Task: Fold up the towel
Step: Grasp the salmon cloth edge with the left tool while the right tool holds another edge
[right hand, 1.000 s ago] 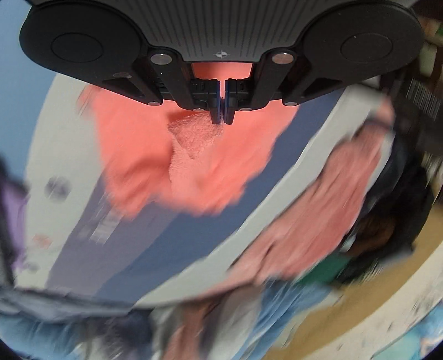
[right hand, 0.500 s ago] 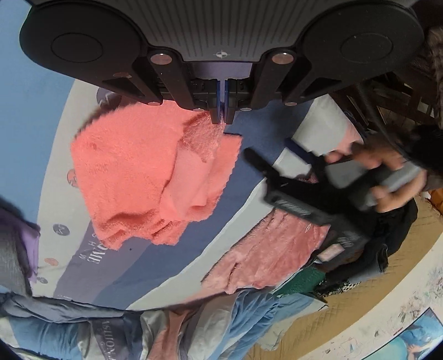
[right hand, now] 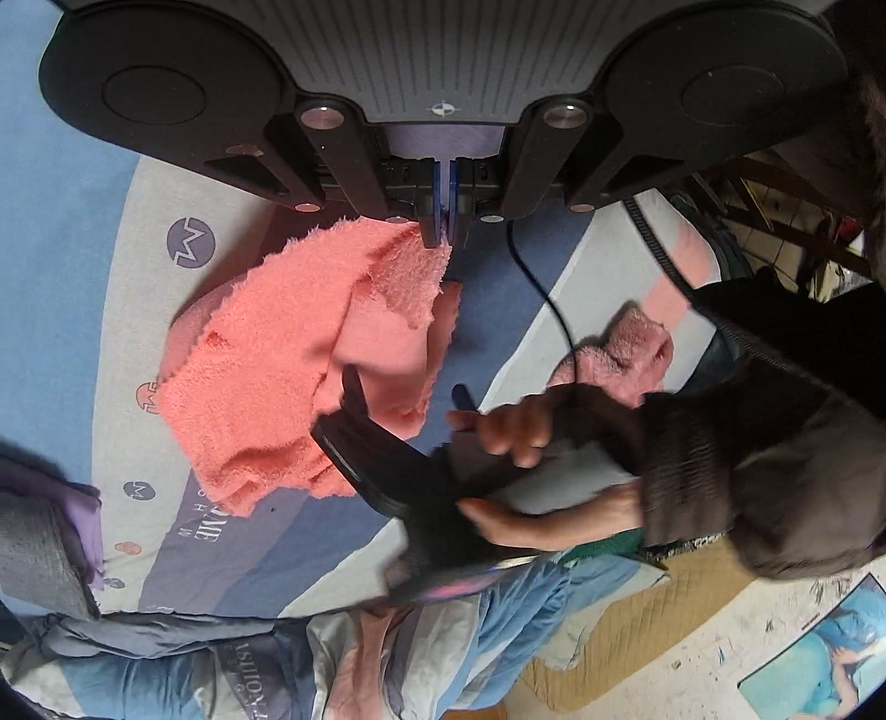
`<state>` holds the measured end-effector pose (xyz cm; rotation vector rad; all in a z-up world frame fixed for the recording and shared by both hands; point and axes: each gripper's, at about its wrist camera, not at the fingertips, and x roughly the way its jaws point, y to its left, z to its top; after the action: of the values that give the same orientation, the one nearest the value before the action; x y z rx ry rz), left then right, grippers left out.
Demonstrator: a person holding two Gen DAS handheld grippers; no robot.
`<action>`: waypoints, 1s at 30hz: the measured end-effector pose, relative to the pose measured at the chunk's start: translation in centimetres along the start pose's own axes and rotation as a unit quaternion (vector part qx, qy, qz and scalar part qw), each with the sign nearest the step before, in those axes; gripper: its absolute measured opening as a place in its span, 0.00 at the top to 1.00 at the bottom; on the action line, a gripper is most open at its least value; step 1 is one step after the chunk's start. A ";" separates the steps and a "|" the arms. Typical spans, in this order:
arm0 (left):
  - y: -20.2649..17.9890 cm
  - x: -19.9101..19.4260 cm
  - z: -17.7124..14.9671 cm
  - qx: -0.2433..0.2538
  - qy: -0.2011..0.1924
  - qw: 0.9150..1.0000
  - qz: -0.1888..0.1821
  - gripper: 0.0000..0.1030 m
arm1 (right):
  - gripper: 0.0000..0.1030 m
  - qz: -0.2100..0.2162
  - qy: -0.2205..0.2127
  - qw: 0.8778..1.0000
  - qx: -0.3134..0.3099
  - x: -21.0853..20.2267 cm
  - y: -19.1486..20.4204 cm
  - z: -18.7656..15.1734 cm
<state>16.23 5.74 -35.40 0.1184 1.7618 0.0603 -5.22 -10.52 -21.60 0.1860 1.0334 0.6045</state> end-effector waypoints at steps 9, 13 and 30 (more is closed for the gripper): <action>-0.8 -0.1 2.6 0.007 0.031 0.999 0.020 0.20 | 0.97 -0.001 -0.029 0.999 0.029 -1.0 -1.4 -0.7; 0.8 -1.6 2.6 -0.031 0.018 0.997 -0.068 0.35 | 0.96 -0.003 -0.035 0.999 0.040 -1.0 -2.1 -1.1; 6.6 -2.6 0.3 -0.057 -0.012 0.991 -0.121 0.72 | 0.66 -0.065 -0.008 0.998 0.010 13.2 -5.4 2.4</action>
<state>17.36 11.98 -32.22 -0.1762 1.7328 -0.0161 3.67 -7.34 -32.52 0.1403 1.0275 0.4739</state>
